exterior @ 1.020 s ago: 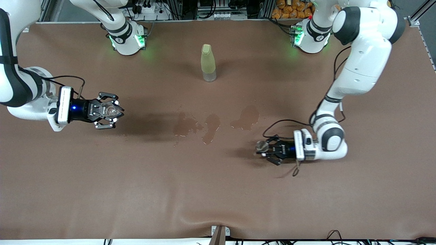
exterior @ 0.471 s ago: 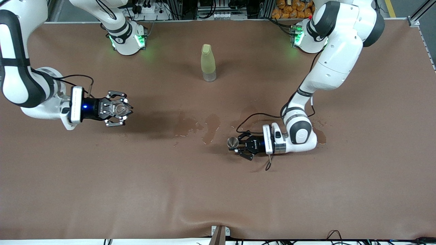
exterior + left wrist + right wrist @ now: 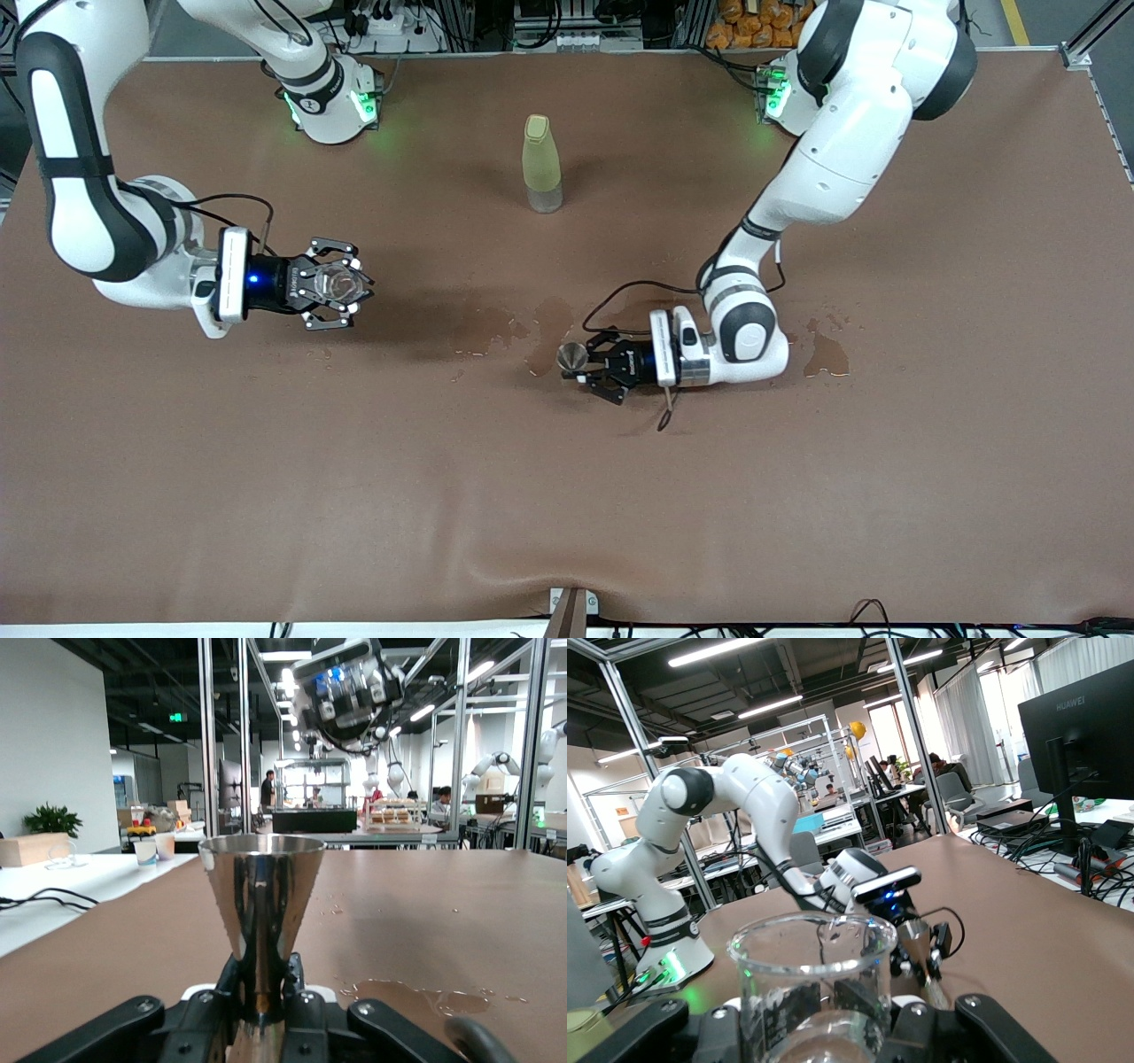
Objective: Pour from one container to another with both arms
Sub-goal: 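Move the beaker and the jigger toward each other at table center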
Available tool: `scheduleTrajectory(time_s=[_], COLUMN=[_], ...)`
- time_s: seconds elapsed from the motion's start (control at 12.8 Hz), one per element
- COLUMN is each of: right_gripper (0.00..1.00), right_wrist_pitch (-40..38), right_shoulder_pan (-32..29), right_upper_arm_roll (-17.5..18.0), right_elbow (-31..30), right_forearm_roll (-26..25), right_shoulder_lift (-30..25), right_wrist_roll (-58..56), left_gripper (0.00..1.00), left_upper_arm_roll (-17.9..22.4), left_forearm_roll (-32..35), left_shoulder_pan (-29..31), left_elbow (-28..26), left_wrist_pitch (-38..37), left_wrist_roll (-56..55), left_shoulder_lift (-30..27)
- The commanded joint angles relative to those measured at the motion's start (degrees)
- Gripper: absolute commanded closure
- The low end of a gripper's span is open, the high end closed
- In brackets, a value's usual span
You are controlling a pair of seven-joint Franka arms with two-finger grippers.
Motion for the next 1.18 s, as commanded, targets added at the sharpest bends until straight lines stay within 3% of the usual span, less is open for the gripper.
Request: scheduleTrajectory(time_s=[0.0,0.78,1.1], right_gripper=[1.0,1.0,1.0], right_wrist_pitch=[3.04,11.66,16.22], right_shoulder_pan=[3.68,12.12,13.62], right_upper_arm_roll=[0.19,4.41,8.8], right_elbow=[-2.2,-3.61,-3.79], right_forearm_roll=[5.9,21.2,27.87], right_shoulder_lift=[-0.69,2.65,4.15], right_wrist_roll=[-2.48,-8.02,-10.92], left_gripper=[1.0,1.0,1.0], left_upper_arm_roll=[0.14,-0.04,0.05], left_forearm_roll=[-2.22,-4.07,-7.31], left_shoulder_pan=[-1.85,-5.01,-6.59], left_elbow=[-1.53,-2.49,-2.41], left_wrist_pitch=[2.55,5.1,6.51], left_wrist_roll=[1.23,3.86,4.13], left_shoulder_lift=[-1.44,-1.44,-1.08])
